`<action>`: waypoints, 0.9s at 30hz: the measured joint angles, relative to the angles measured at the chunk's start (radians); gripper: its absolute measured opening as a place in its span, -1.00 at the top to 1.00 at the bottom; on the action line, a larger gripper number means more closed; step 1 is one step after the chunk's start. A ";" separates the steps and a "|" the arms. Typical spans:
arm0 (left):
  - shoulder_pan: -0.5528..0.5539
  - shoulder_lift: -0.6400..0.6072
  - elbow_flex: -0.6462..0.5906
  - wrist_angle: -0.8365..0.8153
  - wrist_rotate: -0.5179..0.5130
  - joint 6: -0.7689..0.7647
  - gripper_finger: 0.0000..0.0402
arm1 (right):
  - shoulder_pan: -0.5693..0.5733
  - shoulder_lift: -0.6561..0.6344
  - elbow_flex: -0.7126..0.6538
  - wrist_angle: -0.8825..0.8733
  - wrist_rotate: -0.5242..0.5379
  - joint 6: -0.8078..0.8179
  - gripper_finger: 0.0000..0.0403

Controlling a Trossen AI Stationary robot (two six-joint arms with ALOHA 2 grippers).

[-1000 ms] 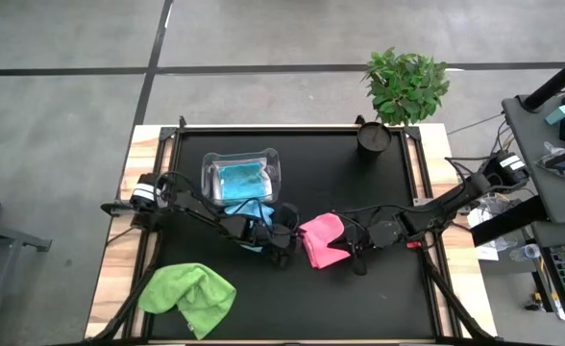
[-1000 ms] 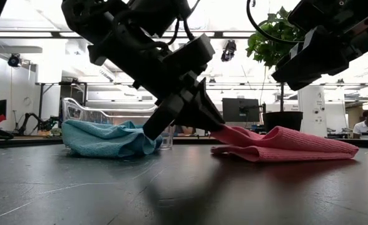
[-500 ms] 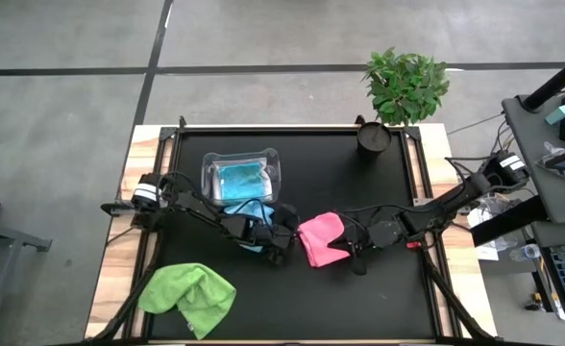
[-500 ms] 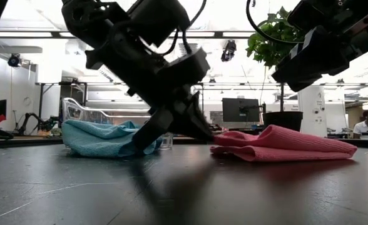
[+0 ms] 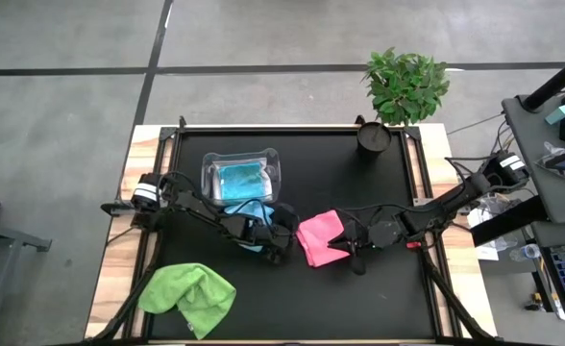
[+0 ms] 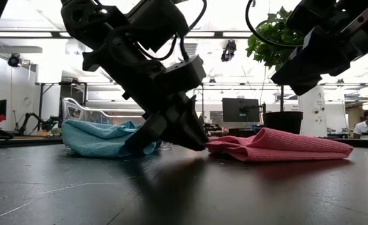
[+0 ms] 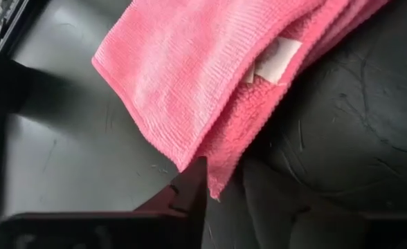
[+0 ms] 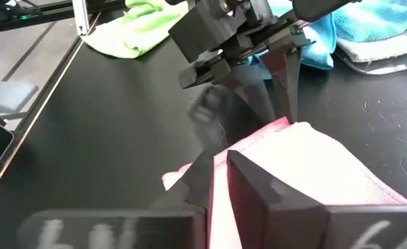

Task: Fold microfiber towels
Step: Fold the pink microfiber cloth

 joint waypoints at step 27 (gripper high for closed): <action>0.017 0.010 0.009 0.153 0.160 0.009 0.35 | 0.000 0.000 -0.006 -0.002 0.052 -0.006 0.41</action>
